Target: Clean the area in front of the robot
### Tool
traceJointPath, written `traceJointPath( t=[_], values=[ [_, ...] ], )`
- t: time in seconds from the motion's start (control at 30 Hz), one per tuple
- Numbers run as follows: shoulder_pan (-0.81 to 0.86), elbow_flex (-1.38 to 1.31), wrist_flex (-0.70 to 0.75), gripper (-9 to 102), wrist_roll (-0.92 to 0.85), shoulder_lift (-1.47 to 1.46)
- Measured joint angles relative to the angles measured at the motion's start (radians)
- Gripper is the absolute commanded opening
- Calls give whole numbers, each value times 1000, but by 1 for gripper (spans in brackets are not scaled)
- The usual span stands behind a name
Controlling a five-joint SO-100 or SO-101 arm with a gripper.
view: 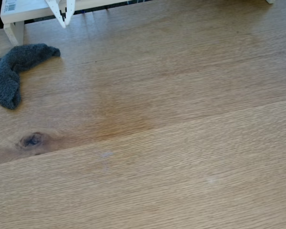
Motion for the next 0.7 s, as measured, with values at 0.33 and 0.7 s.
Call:
traceJointPath(
  t=[0.33, 0.7],
  values=[
    [267, 0, 0, 0, -117, -2],
    [276, -17, -282, 11, -169, -227]
  ],
)
